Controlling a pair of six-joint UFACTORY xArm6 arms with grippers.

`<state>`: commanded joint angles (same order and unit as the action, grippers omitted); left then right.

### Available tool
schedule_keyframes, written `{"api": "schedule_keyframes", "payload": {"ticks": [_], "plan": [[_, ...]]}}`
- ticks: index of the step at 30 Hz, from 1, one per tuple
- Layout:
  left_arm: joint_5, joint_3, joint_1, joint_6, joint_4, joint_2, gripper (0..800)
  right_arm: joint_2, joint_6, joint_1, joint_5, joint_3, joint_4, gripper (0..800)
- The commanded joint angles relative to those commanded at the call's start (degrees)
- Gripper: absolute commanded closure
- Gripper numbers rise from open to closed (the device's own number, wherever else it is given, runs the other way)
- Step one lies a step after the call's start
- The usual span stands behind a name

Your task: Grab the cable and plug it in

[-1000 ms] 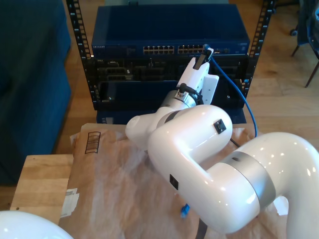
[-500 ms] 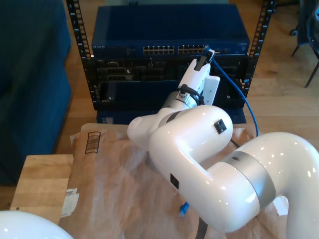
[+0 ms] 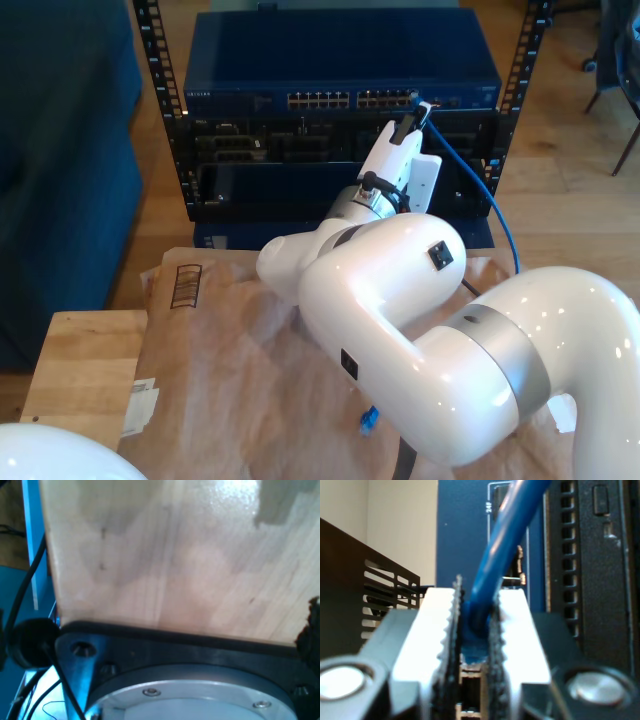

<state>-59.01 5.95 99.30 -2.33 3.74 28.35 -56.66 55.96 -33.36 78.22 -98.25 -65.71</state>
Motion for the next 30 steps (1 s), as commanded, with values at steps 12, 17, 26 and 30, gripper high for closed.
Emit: {"api": "schedule_keyframes", "payload": {"ticks": [12, 17, 26, 30], "plan": [[0.0, 0.0, 0.0, 0.0, 0.0, 0.0, 0, -0.09, -0.7, -0.09, 0.0, -1.23, 0.0, 800], [0.0, 0.0, 0.0, 0.0, 0.0, 0.0, 0, -0.44, -1.76, -0.09, -0.09, -2.37, -0.09, 800], [0.0, 0.0, 0.0, 0.0, 0.0, 0.0, 0, -0.44, -1.76, -0.09, -0.09, -2.2, 0.09, 800], [0.0, 0.0, 0.0, 0.0, 0.0, 0.0, 0, -0.44, -1.93, -0.09, -0.44, -2.2, 0.26, 800]]}}
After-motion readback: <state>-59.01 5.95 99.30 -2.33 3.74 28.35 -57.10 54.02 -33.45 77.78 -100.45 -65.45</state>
